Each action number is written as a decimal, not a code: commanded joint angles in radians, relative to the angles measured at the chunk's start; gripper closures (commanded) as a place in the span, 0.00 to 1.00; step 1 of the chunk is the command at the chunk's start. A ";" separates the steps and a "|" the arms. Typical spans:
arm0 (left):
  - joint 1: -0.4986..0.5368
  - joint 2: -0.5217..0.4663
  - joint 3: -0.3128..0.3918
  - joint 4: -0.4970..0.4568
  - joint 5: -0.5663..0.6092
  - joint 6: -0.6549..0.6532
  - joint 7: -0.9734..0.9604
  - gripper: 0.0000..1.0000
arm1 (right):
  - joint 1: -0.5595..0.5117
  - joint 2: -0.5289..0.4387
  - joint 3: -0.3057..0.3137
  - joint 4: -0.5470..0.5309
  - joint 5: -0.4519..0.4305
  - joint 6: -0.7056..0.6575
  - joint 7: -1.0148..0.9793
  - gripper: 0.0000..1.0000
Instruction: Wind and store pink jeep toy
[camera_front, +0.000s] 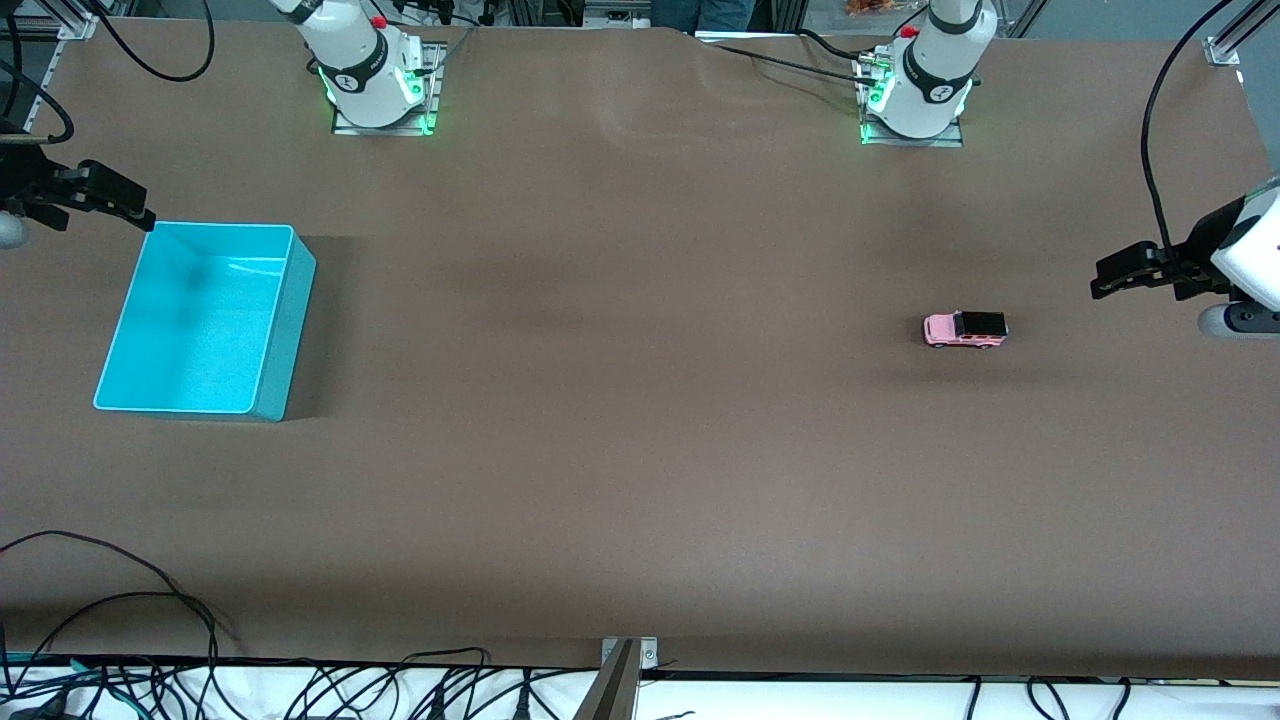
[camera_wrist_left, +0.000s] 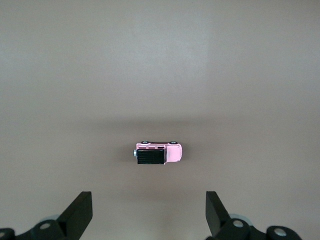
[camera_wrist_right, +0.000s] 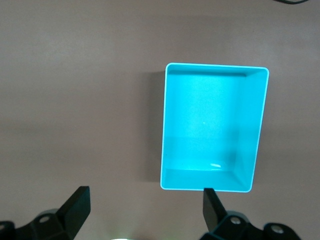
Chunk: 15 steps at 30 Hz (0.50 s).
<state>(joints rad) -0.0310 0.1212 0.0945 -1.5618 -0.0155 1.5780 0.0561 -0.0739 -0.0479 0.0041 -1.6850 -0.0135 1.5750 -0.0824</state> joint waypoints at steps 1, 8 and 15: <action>0.000 -0.015 -0.001 -0.010 0.025 -0.009 0.008 0.00 | -0.003 -0.003 -0.003 0.018 0.001 -0.030 -0.007 0.00; 0.000 -0.015 -0.001 -0.010 0.025 -0.009 0.008 0.00 | -0.004 0.013 -0.006 0.048 0.000 -0.038 -0.017 0.00; 0.000 -0.012 -0.001 -0.007 0.025 -0.009 0.004 0.00 | -0.004 0.013 -0.006 0.048 0.000 -0.038 -0.017 0.00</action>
<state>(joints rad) -0.0310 0.1212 0.0945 -1.5618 -0.0155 1.5779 0.0561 -0.0747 -0.0481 -0.0005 -1.6697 -0.0135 1.5626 -0.0836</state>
